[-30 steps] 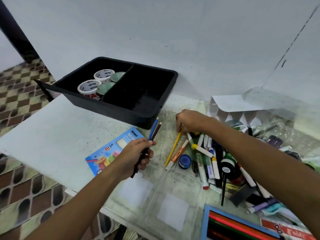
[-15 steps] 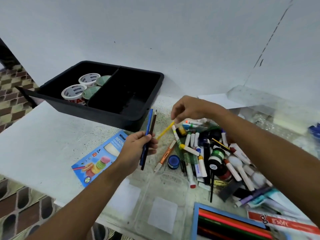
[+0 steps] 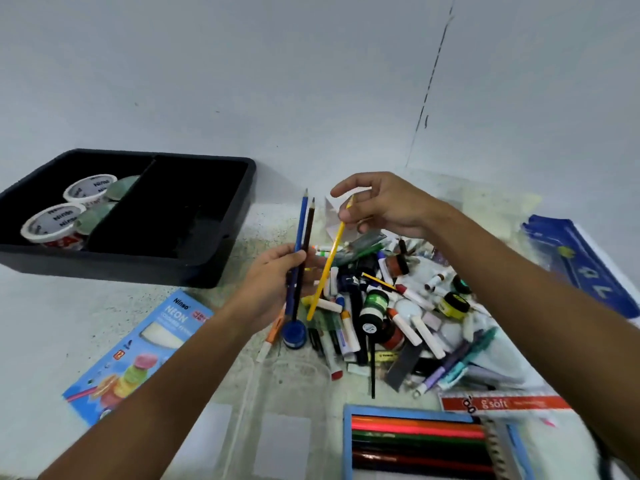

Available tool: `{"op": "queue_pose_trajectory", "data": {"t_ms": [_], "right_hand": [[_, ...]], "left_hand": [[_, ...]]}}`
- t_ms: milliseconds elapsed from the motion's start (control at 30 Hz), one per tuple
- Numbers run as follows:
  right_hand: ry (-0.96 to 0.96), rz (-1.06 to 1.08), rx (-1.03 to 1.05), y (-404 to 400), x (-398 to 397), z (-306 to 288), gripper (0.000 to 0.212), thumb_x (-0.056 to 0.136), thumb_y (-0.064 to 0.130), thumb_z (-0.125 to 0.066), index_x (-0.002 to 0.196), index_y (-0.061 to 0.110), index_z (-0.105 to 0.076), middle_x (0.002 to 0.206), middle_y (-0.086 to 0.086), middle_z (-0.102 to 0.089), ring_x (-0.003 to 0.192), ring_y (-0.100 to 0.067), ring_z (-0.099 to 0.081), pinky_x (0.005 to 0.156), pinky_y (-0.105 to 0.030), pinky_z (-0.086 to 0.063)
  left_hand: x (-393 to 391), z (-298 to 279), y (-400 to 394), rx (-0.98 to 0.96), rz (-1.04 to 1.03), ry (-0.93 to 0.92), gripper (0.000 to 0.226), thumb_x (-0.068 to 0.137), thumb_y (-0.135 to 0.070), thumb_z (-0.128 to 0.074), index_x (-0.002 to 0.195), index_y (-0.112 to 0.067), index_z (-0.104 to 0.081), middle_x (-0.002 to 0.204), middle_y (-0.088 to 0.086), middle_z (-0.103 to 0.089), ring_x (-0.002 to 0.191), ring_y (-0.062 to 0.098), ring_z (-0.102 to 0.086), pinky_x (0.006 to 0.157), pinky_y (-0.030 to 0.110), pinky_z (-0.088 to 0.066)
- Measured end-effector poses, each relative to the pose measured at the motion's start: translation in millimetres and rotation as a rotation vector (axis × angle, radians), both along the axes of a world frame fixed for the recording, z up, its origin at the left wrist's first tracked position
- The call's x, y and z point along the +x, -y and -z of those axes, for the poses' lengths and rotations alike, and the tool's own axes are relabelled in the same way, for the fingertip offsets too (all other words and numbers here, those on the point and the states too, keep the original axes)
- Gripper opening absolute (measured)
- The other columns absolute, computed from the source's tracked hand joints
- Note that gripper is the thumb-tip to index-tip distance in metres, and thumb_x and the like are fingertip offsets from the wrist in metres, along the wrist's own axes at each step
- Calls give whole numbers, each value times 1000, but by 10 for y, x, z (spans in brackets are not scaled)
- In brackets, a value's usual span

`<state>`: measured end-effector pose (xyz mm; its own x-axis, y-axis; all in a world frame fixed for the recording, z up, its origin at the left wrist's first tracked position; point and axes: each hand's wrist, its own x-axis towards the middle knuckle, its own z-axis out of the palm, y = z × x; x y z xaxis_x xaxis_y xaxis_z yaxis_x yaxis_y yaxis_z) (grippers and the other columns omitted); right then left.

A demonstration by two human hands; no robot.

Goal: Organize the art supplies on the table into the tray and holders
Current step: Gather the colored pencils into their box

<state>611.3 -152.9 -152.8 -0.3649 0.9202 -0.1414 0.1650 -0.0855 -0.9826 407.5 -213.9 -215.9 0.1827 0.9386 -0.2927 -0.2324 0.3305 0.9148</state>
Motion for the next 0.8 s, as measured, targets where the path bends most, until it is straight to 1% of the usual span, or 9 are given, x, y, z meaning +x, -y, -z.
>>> {"op": "queue_pose_trajectory", "data": {"t_ms": [100,200,267,333,400,500,633,733,800], "right_hand": [[19,91,22,89,-10,56,40,77,-8,-71,114,3,-59,66,-8,-64,60,-19,-61,52,-24,-47],[46,208,61,166,27,103,42,75,-7,-75,112,4,-58,66,-9,-66,55,-17,-62,51,-25,-47],[51,276,65,230,62,127,43,75,-7,-75,113,3,-57,70,-13,-66,52,-17,-62,49,-25,-48],[72,333,81,305,111,148,41,78,-6,-73,114,2,-56,77,-20,-67,59,-22,-64,48,-24,-48],[126,371,130,384,179,158,33,82,-2,-70,112,3,-57,84,-23,-69,65,-25,-65,49,-27,-48],[258,419,219,541,377,196,20,88,-2,-60,106,6,-60,81,-15,-70,66,-21,-66,55,-29,-50],[452,488,385,844,711,400,19,89,0,-57,97,15,-65,87,-7,-70,78,-19,-67,71,-30,-54],[633,504,479,1120,858,648,16,90,5,-61,102,13,-69,95,-2,-70,86,-13,-63,79,-29,-52],[759,524,519,1275,899,840,18,89,8,-61,105,12,-68,101,-2,-67,96,-15,-59,84,-34,-51]], "left_hand": [[177,-24,33,-56,156,138,19,101,-11,-39,104,0,-55,93,25,-69,67,31,-68,63,42,-59],[310,-8,27,-22,196,72,19,100,-14,-45,108,1,-54,85,20,-69,59,25,-62,55,34,-56],[379,3,28,-15,212,56,14,98,-8,-48,107,2,-53,75,16,-67,55,23,-60,51,31,-54],[447,10,28,-34,243,80,10,98,-4,-48,102,2,-54,71,15,-65,54,24,-61,50,31,-54],[504,20,18,-49,270,103,11,99,-5,-46,102,2,-54,72,15,-66,56,25,-63,52,32,-56],[609,32,7,-58,325,114,15,99,-6,-45,105,3,-55,78,17,-68,63,27,-67,58,36,-59],[756,61,17,-70,378,59,15,100,-5,-44,104,1,-57,95,21,-70,81,31,-70,57,38,-59],[819,97,13,-92,355,16,15,99,-5,-45,104,0,-58,106,20,-67,91,28,-69,58,41,-60],[825,106,-7,-104,332,2,15,99,-6,-46,103,0,-59,105,18,-67,93,25,-70,57,40,-60]]}}
